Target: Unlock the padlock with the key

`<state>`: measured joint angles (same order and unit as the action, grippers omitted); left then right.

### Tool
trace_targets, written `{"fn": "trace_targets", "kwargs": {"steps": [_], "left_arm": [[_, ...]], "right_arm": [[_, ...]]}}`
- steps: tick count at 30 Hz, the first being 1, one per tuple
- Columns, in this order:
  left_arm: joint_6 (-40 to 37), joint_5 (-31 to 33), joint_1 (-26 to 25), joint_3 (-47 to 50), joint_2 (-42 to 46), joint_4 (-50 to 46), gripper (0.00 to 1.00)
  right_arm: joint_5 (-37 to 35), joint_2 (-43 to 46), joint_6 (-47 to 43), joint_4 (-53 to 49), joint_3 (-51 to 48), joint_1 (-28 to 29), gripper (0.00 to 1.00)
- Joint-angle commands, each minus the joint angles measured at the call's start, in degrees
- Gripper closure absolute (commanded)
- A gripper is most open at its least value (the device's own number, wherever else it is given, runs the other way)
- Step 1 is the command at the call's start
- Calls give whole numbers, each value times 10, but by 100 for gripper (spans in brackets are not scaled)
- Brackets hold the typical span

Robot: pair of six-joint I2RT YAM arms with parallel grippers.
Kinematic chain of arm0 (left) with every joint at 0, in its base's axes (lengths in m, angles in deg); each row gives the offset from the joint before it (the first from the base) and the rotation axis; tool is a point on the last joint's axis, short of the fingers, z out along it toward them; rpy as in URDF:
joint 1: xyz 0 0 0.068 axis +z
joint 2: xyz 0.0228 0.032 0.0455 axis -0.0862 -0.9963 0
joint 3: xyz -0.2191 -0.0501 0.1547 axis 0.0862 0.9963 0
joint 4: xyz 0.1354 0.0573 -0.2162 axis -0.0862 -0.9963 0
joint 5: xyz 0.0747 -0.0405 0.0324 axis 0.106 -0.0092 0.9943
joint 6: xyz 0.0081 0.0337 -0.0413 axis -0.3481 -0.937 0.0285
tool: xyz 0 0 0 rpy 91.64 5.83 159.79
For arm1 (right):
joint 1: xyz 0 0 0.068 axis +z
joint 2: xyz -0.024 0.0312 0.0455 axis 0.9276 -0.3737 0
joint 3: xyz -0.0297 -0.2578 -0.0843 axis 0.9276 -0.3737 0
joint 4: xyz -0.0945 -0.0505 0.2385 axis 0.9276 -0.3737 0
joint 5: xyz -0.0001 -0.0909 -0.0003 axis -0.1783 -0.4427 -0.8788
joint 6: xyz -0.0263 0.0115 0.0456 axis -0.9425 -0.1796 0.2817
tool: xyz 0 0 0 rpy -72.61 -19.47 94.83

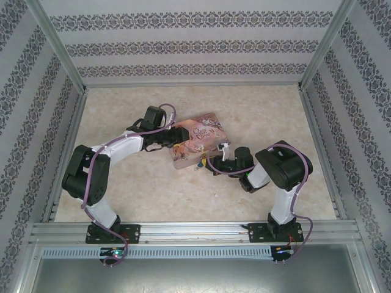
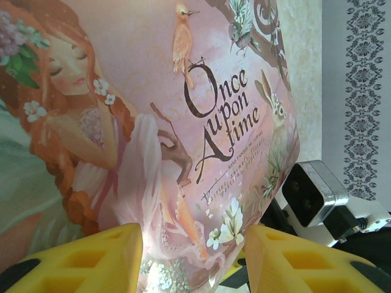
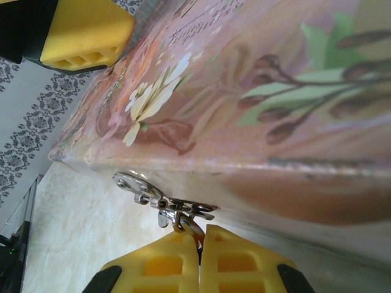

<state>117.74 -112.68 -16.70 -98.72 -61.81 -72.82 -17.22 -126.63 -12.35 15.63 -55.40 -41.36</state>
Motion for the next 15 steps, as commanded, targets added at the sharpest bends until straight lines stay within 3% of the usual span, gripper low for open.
{"fn": "trace_targets", "kwargs": {"steps": [1, 15], "left_arm": [[1, 7, -7, 29, -10, -34, 52], [32, 7, -10, 88, 17, 1, 53]], "right_arm": [[-8, 14, 19, 69, -6, 13, 100], [-91, 31, 100, 75, -11, 12, 100]]}}
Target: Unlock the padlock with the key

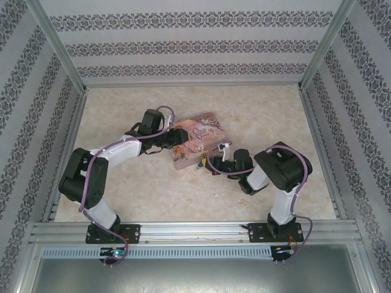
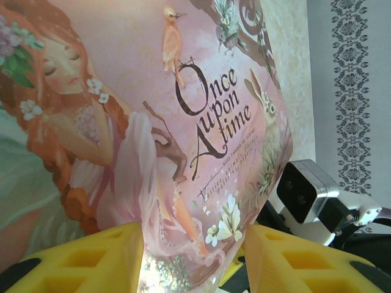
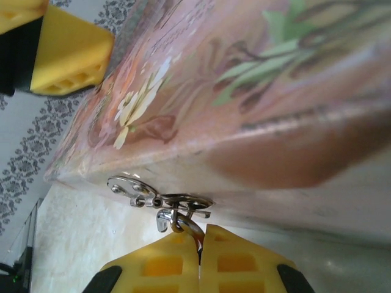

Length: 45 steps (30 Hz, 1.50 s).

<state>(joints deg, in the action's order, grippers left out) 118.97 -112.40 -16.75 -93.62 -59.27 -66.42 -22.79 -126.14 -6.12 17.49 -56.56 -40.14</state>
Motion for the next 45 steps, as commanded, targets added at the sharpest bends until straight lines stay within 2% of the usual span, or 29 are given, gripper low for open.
{"fn": "trace_targets", "kwargs": {"steps": [1, 9, 19, 35, 45], "left_arm": [[22, 4, -10, 42, -7, -60, 53], [38, 5, -18, 65, -2, -39, 53], [41, 6, -21, 72, -1, -34, 53], [32, 5, -21, 65, 0, -43, 52], [38, 5, -20, 63, 15, -35, 51]], "right_arm": [[-40, 30, 49, 56, 1, -1, 100], [-82, 36, 140, 56, 0, -3, 100], [-109, 36, 212, 56, 0, -4, 100], [-144, 54, 236, 56, 0, -8, 100], [-156, 80, 221, 55, -47, -32, 100]]}}
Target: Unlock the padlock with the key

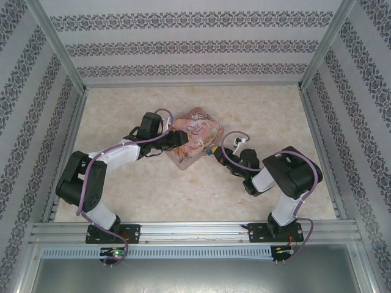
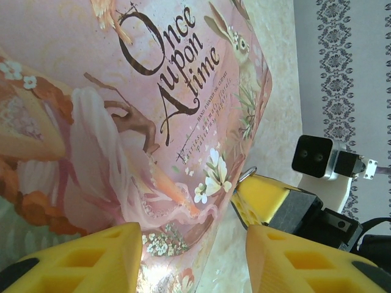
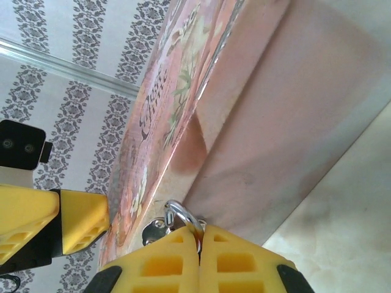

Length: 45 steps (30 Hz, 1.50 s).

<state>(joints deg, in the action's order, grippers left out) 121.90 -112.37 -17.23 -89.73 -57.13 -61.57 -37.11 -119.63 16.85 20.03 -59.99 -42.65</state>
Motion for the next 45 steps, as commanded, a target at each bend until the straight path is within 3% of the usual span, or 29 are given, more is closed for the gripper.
{"fn": "trace_targets", "kwargs": {"steps": [1, 16, 29, 40, 45], "left_arm": [[10, 4, -15, 24, -4, -82, 50], [-22, 47, -5, 14, 77, -93, 48], [-154, 188, 12, 22, 222, -176, 38], [-302, 308, 17, 96, 352, -154, 10], [-354, 378, 17, 148, 396, -122, 3]], "right_arm": [[-13, 18, -11, 30, -16, -8, 100], [-17, 95, -35, 0, -60, -39, 100], [-11, 222, -87, -158, -61, -56, 100], [-40, 387, -159, -386, -49, -61, 100], [-46, 452, -185, -464, -42, -63, 100]]}}
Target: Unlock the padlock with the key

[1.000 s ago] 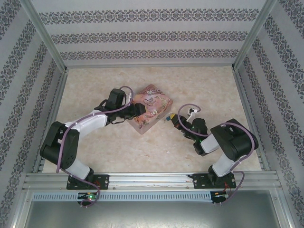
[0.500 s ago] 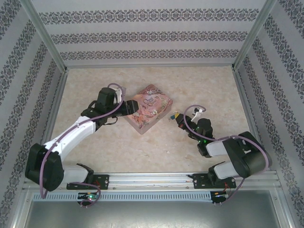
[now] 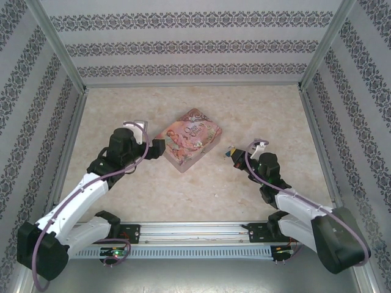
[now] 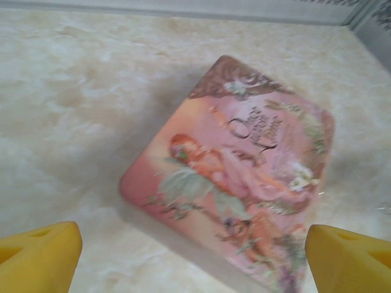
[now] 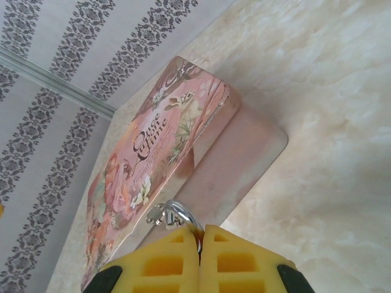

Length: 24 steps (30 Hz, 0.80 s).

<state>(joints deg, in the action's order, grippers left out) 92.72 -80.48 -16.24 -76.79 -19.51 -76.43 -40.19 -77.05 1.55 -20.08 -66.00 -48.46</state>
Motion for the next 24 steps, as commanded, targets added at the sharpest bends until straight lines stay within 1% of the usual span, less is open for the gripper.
{"fn": "trace_targets", "kwargs": {"steps": [1, 5, 7, 10, 13, 20, 24], "left_arm": [[-76, 67, 7, 30, 29, 33, 1], [-139, 81, 6, 79, 66, 70, 0], [-181, 79, 7, 116, 86, 106, 0], [-215, 85, 7, 167, 103, 166, 1], [-230, 84, 7, 204, 101, 212, 0], [-242, 62, 7, 205, 60, 237, 0], [-246, 62, 7, 200, 40, 240, 0]], "right_arm": [[-17, 36, -37, -74, 20, -5, 100], [-26, 71, -45, -117, 20, -5, 100], [-30, 85, -47, -131, 18, -5, 100], [-34, 98, -45, -143, 14, -5, 100], [-38, 107, -45, -155, 14, -5, 100], [-30, 111, -46, -175, 25, -5, 100], [-23, 135, -41, -208, 25, -5, 100]]}}
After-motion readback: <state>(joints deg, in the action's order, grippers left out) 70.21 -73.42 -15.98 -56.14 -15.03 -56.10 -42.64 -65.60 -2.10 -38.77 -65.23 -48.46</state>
